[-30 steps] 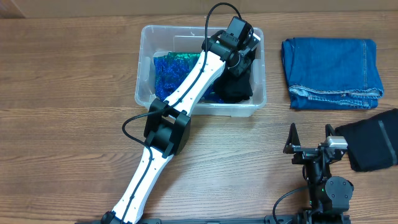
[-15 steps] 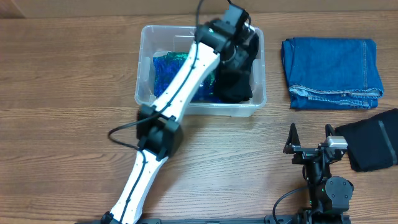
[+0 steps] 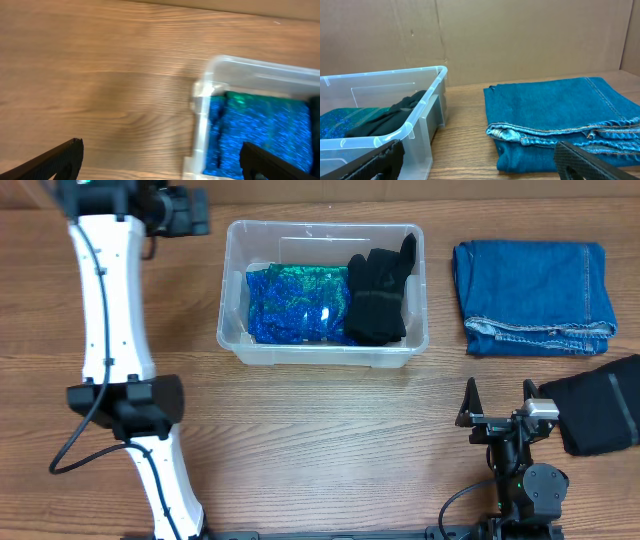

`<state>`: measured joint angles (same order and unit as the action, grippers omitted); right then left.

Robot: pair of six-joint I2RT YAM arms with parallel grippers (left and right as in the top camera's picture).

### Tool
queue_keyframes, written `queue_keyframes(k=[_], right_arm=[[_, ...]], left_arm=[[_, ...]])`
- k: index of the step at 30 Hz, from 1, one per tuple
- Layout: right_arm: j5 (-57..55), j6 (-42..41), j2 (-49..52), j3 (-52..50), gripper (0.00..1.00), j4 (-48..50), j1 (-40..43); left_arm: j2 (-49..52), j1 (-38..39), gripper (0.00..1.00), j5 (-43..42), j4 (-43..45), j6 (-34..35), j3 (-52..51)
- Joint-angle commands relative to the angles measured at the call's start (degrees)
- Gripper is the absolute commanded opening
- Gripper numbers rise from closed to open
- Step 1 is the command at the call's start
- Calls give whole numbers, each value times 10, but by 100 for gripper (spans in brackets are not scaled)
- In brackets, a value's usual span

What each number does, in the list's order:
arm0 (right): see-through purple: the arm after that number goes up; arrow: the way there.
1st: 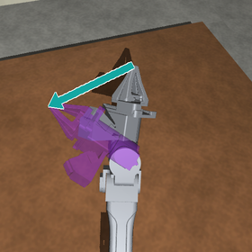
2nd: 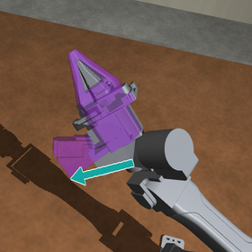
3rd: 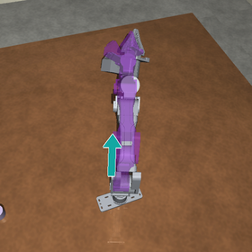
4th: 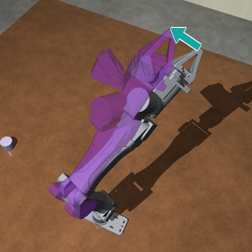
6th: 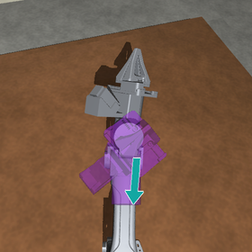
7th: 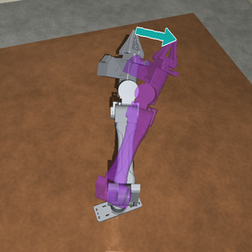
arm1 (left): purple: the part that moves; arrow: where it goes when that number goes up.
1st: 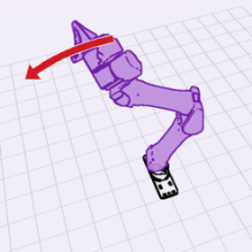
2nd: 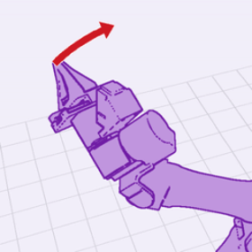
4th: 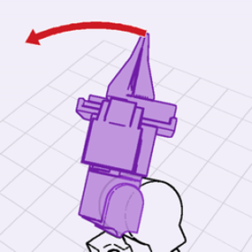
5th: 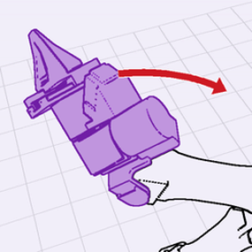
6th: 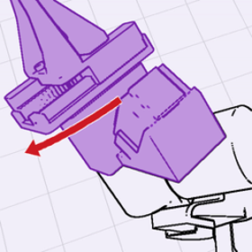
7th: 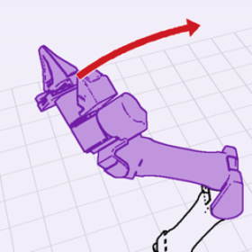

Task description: Pack container

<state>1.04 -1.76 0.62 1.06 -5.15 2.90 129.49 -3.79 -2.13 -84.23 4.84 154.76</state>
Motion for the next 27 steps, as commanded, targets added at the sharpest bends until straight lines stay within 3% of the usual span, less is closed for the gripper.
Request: queue_keyframes(k=[1,16,18,22,27], right_arm=[[-5,-3,-5,-6,100,3,-3],[-3,-4,-5,-6,100,19,-3],[46,2,-5,-2,100,34,-3],[59,3,22,99,100,-30,-2],[65,-23,244,362,100,-187,5]], left_arm=[[-2,-42,100,-14,-1,17,2],[-2,-55,100,-21,-9,16,2],[-2,-55,100,-21,-9,16,2],[-2,-55,100,-21,-9,16,2],[-2,-55,100,-21,-9,16,2]])
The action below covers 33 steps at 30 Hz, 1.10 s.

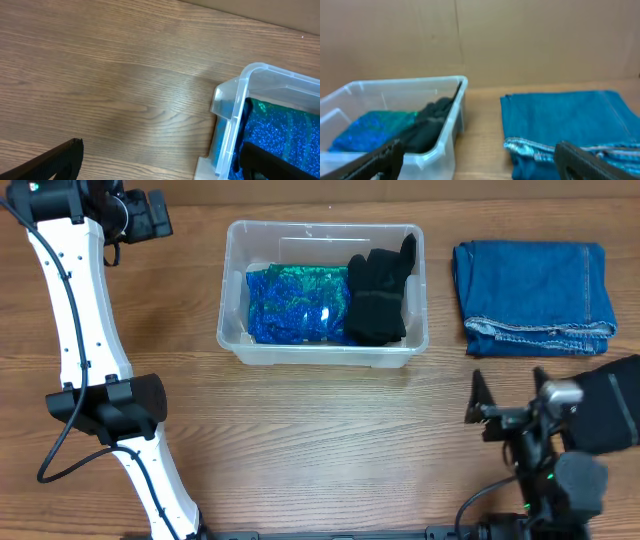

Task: Pack container
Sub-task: 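Reach the right gripper to the black sweater and grasp it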

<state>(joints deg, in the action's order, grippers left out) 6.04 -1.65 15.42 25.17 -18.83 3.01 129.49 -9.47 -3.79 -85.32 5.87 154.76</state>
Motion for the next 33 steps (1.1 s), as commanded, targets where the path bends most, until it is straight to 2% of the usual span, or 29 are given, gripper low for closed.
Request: queue_keyframes(k=[1,4,7,10,12,15,18,23,26,33], right_arm=[[37,-29,155,182,100,-84,4],[137,-31,283,300,100,-126,4],[203,-31,344,315,100,-136,4],[205,-40,386,315,100,-163,4],[169,-61,402,315,100,-186,11],[57,-171,413,315,100,-230,70],[45,-244,415,315,100,-275,183],[49,-250,435,314,100,-340,376],[54,-241,487,313,100,-336,456],[106,-192,675,311,100,-275,519]], left_arm=[[-2,2,100,-5,2,6,2],[-2,2,100,-5,2,6,2],[-2,2,100,-5,2,6,2],[-2,2,100,-5,2,6,2],[-2,2,100,-5,2,6,2],[-2,2,100,-5,2,6,2],[-2,2,100,-5,2,6,2],[-2,2,100,-5,2,6,2],[-2,2,100,-5,2,6,2],[-2,2,100,-5,2,6,2]])
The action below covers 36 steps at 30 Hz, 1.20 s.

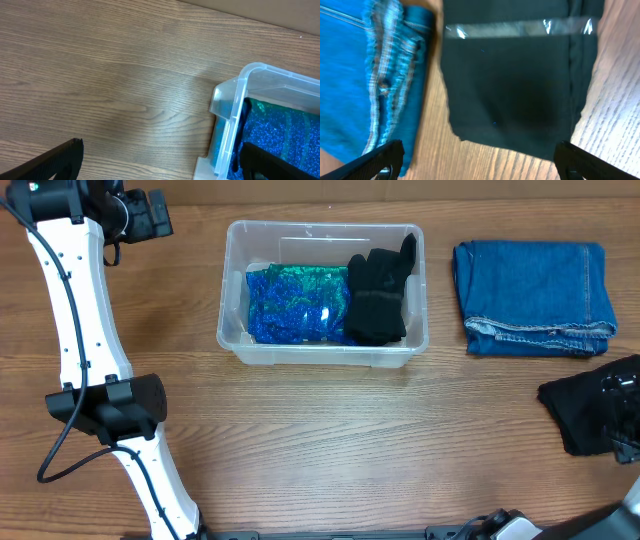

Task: Pack container
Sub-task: 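Reach the right gripper to the black sweater and grasp it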

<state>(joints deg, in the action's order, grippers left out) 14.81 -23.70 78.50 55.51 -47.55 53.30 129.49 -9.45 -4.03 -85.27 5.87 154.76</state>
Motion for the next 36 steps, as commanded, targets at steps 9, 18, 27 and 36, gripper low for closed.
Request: queue_keyframes(k=[9,18,27,36], right_arm=[[16,49,114,8,100,47,75],[-12,97,151,8,100,76,90],[-6,102,204,8,75,101,90],[22,84,205,12,4,97,87]], left_arm=[[-2,2,100,-2,2,6,2],[-2,2,100,-2,2,6,2],[-2,2,100,-2,2,6,2],[-2,2,100,-2,2,6,2]])
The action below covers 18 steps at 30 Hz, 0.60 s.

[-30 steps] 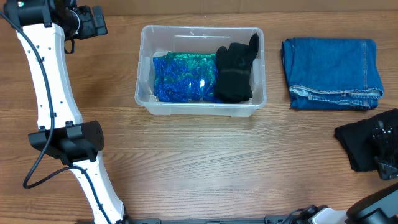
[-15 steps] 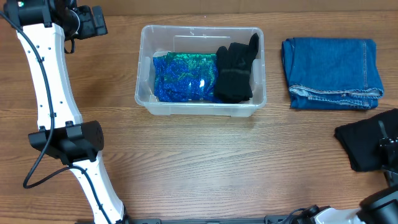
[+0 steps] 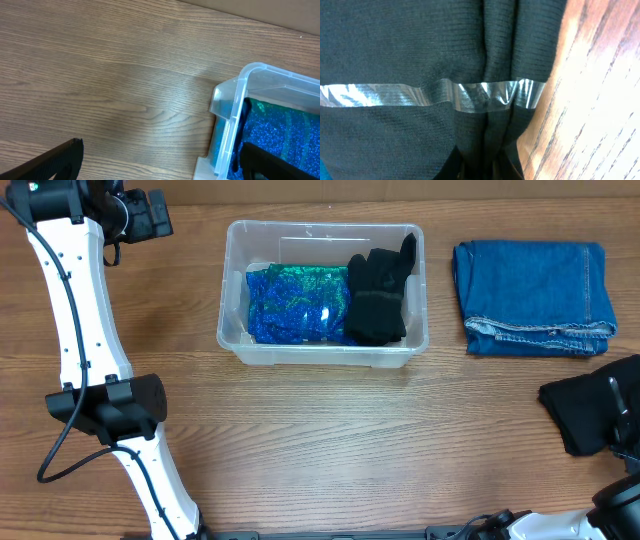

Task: Pack container
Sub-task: 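Reach the right gripper to the black sweater and grasp it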

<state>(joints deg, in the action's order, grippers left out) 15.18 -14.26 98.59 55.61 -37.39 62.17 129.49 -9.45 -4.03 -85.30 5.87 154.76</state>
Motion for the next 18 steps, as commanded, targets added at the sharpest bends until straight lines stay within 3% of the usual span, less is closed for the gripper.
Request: queue_keyframes(k=[1,9,14,18], right_arm=[[37,-21,3,19,4,-15,-2],[101,-15,-55,255,4,-216,-15],[193,13,-110,333,4,-250,-81],[272,35,-195,342,4,-242,-192]], left_arm=[[-2,2,100,-2,2,6,2],[-2,2,100,-2,2,6,2],[-2,2,100,-2,2,6,2],[-2,2,100,-2,2,6,2]])
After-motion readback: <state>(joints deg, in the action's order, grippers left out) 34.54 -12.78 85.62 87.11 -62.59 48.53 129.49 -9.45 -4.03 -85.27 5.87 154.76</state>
